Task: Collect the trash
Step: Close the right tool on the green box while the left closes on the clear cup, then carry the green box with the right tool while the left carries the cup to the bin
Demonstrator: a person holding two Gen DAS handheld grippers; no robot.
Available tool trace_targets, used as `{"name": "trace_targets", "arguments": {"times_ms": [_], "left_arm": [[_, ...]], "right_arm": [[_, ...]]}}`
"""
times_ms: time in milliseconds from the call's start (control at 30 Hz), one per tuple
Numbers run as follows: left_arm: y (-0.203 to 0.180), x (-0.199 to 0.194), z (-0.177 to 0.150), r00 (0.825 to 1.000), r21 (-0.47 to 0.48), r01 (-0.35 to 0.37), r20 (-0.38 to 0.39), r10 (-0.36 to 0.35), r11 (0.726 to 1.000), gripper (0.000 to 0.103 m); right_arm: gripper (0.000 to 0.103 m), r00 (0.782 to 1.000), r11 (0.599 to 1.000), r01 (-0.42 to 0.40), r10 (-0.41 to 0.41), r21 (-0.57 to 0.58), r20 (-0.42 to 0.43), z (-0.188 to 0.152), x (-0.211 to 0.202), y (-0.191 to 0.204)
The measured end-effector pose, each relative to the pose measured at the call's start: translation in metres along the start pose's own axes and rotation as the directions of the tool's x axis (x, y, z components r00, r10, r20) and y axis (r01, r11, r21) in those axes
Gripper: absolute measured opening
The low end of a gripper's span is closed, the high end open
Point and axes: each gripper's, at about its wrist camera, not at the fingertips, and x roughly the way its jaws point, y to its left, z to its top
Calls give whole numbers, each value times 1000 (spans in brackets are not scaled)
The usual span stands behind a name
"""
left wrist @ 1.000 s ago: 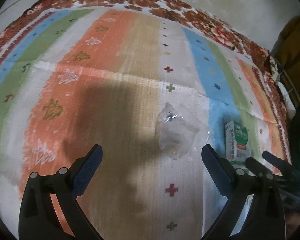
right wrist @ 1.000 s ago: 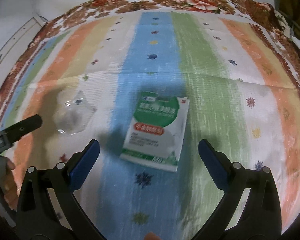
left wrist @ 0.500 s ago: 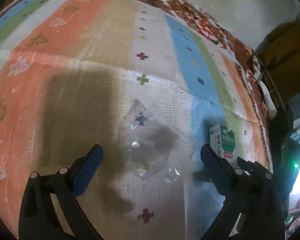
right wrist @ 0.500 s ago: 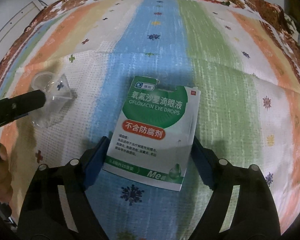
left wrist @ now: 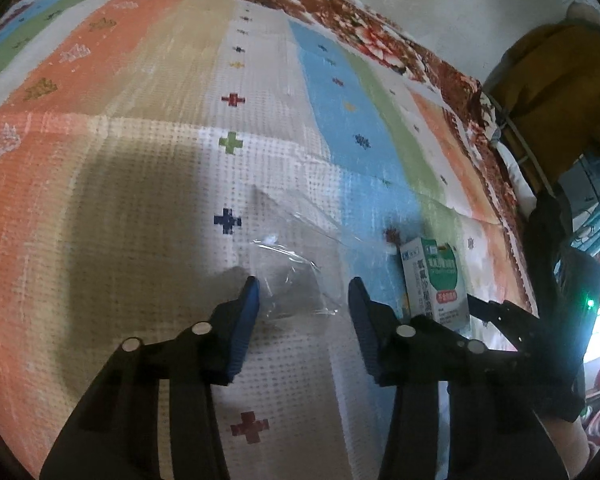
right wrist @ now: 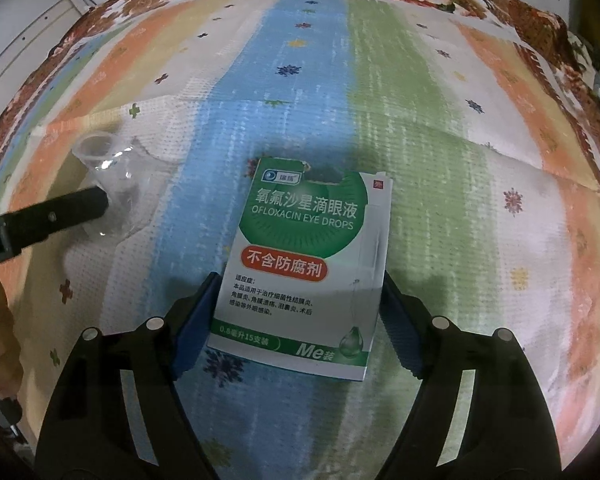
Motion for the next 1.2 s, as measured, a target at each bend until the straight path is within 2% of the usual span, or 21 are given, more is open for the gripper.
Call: {"name": "trace_targets", "arguments": {"times_ms": [267,367,500,567,700,833,933,1200], "left_arm": [[-16,-40,2,997,31,-71,33,70,997,44],[-23,-55,-3,996,36,-93,15,92,995,44],[-32,-62,-16,990,43,-121,-67,123,992,44],[-35,-70,-20,989,28,-118,-85,120,993,44],[-49,-92,-26,988,49,-137,-63,140,989,44],[-59,-115,-41,989,15,-141,-48,142,990,44],[-67,-126,-55,985,9,-162,-55,162,987,44],[-99,-160,-97,983,62,-177,-43,180,982,44]], "right_arm": [[71,1000,1000,-1,1,12,20,-3,-33,-9],[71,999,1000,13,-12,-26,35,-6,-51,1],[71,997,998,35,-31,-46,76,-12,-84,9],[71,996,999,15,-11,-51,83,-16,-99,12],[71,995,1000,-18,21,-24,97,-26,-121,10],[71,992,997,-71,68,22,104,-42,-143,3],[71,991,998,-65,64,6,119,-57,-162,2],[71,987,995,-100,100,-9,124,-103,-207,-3]]}}
